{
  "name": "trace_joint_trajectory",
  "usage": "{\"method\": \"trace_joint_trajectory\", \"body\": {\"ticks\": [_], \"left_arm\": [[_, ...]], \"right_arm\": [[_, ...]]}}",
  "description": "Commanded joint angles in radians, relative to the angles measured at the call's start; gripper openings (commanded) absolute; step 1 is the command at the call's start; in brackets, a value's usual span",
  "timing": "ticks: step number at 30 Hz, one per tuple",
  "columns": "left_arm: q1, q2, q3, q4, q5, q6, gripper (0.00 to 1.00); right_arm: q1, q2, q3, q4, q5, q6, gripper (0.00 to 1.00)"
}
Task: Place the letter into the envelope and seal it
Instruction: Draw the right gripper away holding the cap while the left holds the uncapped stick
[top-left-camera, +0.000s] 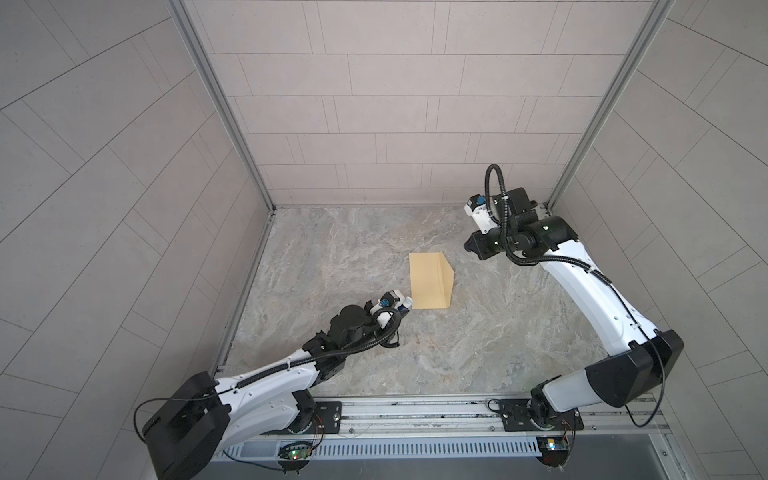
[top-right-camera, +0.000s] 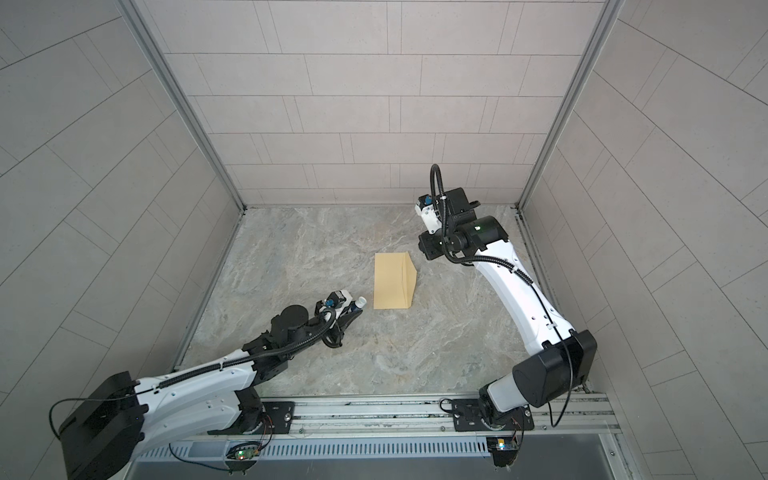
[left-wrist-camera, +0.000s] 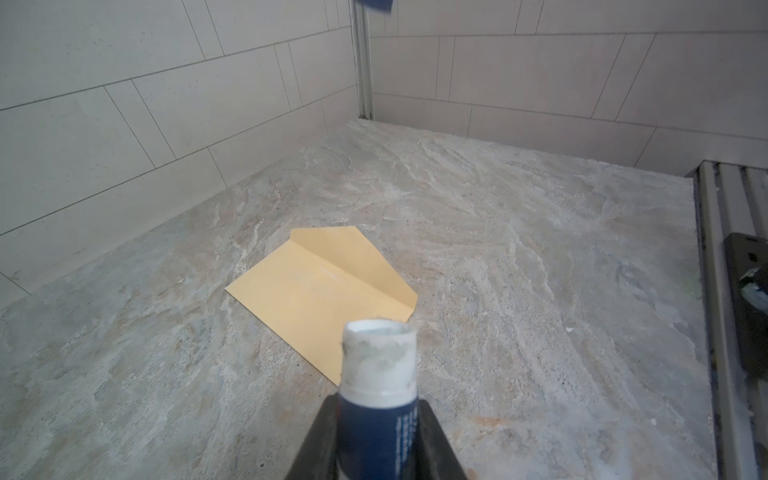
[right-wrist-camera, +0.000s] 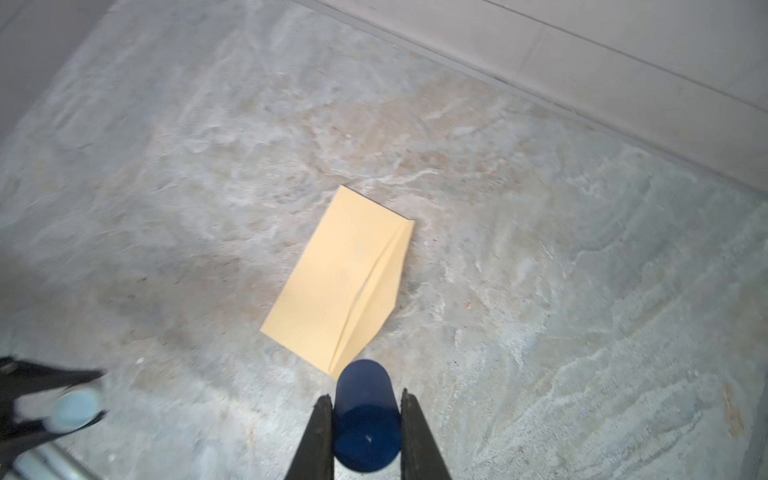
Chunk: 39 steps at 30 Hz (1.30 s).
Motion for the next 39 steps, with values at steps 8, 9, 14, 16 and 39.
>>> {"method": "trace_joint_trajectory", "body": {"ticks": [8,9,14,16,39], "left_arm": [[0.002,-0.073,0.079,-0.036,-0.040,-0.128,0.00],[0.002,-0.077,0.081,-0.042,-0.043,-0.130,0.00],[0.002,-0.093,0.075,-0.045,-0.045,-0.128,0.00],[0.001,-0.098,0.075,-0.045,-0.048,-0.130,0.00],[0.002,-0.124,0.070,-0.058,-0.091,-0.144,0.00]], "right_arm": [[-0.113,0.283,-0.052,0.226,0.191,0.059,0.00],[-0.116,0.320,-0.039,0.220,0.208,0.061,0.00],[-0.124,0.481,0.039,0.169,0.231,0.091,0.00],[-0.124,0.519,0.046,0.172,0.228,0.099,0.01],[-0.126,0.606,0.014,0.155,0.196,0.131,0.35]]}}
